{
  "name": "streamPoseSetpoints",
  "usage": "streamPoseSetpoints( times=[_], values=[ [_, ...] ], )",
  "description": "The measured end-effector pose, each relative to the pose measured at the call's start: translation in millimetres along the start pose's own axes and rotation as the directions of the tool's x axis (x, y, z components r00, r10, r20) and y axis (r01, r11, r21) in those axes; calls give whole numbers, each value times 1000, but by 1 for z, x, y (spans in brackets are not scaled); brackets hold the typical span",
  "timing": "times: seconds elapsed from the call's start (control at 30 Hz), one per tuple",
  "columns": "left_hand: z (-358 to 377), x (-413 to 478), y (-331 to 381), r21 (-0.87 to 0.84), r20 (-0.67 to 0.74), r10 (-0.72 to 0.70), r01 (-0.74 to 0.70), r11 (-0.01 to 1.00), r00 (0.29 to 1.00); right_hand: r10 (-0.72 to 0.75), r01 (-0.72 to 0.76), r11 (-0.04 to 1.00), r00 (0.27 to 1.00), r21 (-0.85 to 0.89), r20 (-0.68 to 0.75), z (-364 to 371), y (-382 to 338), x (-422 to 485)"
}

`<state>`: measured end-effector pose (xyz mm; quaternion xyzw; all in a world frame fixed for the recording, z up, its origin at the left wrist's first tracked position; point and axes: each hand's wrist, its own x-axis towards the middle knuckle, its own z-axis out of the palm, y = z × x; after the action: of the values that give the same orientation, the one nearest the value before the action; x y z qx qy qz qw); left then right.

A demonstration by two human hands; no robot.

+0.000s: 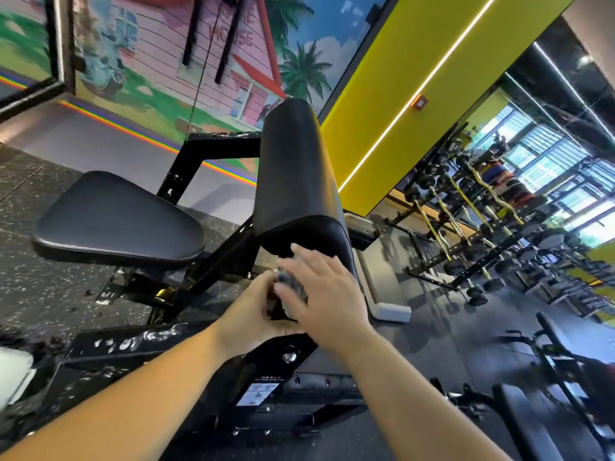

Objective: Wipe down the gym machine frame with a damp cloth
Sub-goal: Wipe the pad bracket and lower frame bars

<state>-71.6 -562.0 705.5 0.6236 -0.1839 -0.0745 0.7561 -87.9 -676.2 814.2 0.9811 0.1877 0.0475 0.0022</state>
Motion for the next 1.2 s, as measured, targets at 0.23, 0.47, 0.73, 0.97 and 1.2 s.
streamPoseSetpoints(
  times=[0.23, 0.47, 0.73, 0.97, 1.2],
  values=[
    [2, -4, -2, 104, -19, -26, 28, 994, 999, 189, -131, 936, 970, 326, -152, 8, 16, -31],
    [-2, -4, -2, 57, -42, 2, 0, 998, 999, -181, 217, 968, 951, 123, -252, 19, 10, -20],
    [0, -2, -4, 141, -38, -33, 38, 989, 999, 589, -286, 258, 804, 923, 85, -51, 43, -33],
    [2, -3, -6, 114, -39, -56, 60, 992, 998, 254, -238, 938, 967, 251, -33, 1, 17, -16],
    [8, -1, 1, -59, -17, -57, 56, 997, 998, 6, -10, 1000, 989, -28, -146, 16, -2, 1]
  ],
)
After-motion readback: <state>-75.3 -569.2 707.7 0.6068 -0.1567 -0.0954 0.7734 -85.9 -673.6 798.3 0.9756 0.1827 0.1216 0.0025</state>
